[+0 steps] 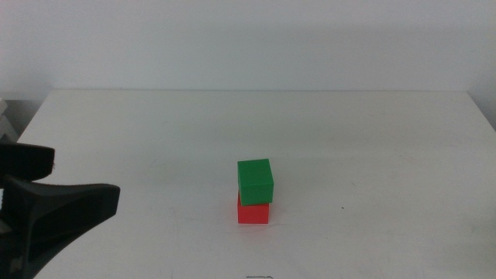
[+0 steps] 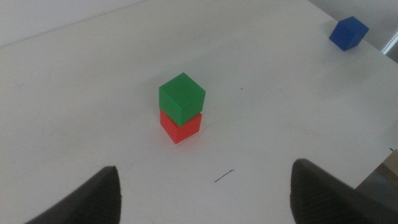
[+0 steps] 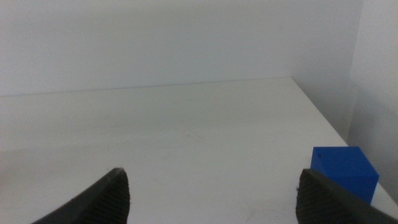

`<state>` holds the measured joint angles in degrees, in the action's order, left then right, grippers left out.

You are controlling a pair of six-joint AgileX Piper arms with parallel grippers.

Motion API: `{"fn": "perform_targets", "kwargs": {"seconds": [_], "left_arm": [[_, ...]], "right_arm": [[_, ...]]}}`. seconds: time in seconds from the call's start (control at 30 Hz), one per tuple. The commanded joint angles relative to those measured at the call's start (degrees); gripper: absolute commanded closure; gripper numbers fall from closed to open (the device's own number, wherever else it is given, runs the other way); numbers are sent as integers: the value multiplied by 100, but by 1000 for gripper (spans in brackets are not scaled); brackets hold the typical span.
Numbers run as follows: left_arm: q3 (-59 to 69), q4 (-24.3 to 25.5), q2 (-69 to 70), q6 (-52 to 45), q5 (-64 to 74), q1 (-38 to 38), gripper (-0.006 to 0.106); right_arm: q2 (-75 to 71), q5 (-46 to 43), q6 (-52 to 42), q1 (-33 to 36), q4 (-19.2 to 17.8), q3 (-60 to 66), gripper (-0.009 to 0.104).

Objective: Stack red cubes first, then green, then blue cubes in a specific spot.

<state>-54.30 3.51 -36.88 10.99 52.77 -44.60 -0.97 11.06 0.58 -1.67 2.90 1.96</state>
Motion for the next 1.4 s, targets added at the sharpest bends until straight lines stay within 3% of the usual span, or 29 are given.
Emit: {"fn": "perform_targets", "kwargs": {"seconds": [0.0, 0.43, 0.5, 0.83, 1.1, 1.37], "left_arm": [[-140, 0, -5, 36, -365, -23, 8], [-140, 26, -5, 36, -365, -23, 8], [-140, 26, -5, 36, -365, -23, 8], [-140, 26, -5, 36, -365, -23, 8], [-140, 26, -5, 36, -365, -23, 8], [-140, 26, -5, 36, -365, -23, 8]], "right_arm": [[-87, -389, -58, -17, 101, -150, 1], [2740, 2902, -58, -17, 206, -3624, 1], [3338, 3013, -58, -17, 151, -4074, 1], [5085, 3962, 119, -17, 798, -5035, 1], [5914, 4256, -332, -17, 766, -5467, 1], [7030, 5620, -151, -59, 720, -7212, 1]]}}
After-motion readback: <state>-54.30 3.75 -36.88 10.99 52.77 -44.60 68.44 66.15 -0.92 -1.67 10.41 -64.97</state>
